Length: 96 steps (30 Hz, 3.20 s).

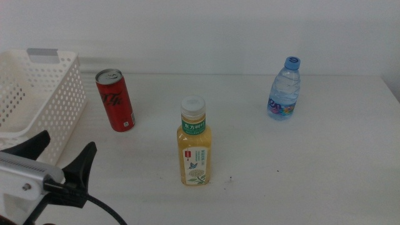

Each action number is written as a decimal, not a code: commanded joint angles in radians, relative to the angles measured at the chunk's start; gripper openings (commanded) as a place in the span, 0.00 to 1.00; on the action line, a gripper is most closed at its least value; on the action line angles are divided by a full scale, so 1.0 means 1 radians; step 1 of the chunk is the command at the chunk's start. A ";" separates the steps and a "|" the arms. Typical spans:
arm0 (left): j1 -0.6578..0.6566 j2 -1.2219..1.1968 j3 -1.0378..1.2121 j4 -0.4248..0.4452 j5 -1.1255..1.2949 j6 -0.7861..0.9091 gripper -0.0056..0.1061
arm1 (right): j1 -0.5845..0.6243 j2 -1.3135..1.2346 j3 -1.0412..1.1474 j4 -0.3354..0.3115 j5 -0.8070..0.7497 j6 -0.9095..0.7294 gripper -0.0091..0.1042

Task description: Use arms to grab the bottles and put them into the dustbin to the left of the table.

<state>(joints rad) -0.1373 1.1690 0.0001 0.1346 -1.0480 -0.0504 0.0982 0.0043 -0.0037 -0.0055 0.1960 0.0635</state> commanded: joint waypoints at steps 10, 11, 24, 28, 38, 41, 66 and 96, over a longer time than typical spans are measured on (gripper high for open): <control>-0.002 0.268 -0.124 0.024 -0.057 -0.025 0.89 | 0.002 -0.004 0.004 -0.010 -0.013 -0.004 0.87; -0.002 0.293 -0.142 0.024 -0.062 -0.025 0.89 | 0.002 -0.004 0.004 -0.010 -0.013 -0.004 0.87; -0.002 0.569 -0.428 0.011 -0.006 -0.029 0.89 | 0.002 -0.004 0.004 -0.010 -0.013 -0.004 0.87; -0.002 0.627 -0.482 -0.005 0.005 -0.037 0.89 | 0.002 -0.004 0.004 -0.010 -0.013 -0.004 0.87; -0.002 0.738 -0.578 -0.037 0.019 -0.035 0.89 | 0.002 -0.004 0.004 -0.010 -0.013 -0.004 0.87; 0.001 0.759 -0.602 -0.038 0.021 -0.027 0.89 | 0.002 -0.004 0.004 -0.010 -0.013 -0.004 0.87; 0.007 0.945 -0.818 -0.053 0.043 -0.018 0.89 | 0.002 -0.004 0.004 -0.010 -0.013 -0.004 0.87; 0.007 0.598 -0.640 -0.013 0.218 0.020 0.23 | 0.002 -0.004 0.004 -0.010 -0.013 -0.004 0.87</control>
<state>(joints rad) -0.1315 1.8308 -0.6480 0.1056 -0.8220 -0.0089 0.0982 0.0043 -0.0037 -0.0055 0.1960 0.0635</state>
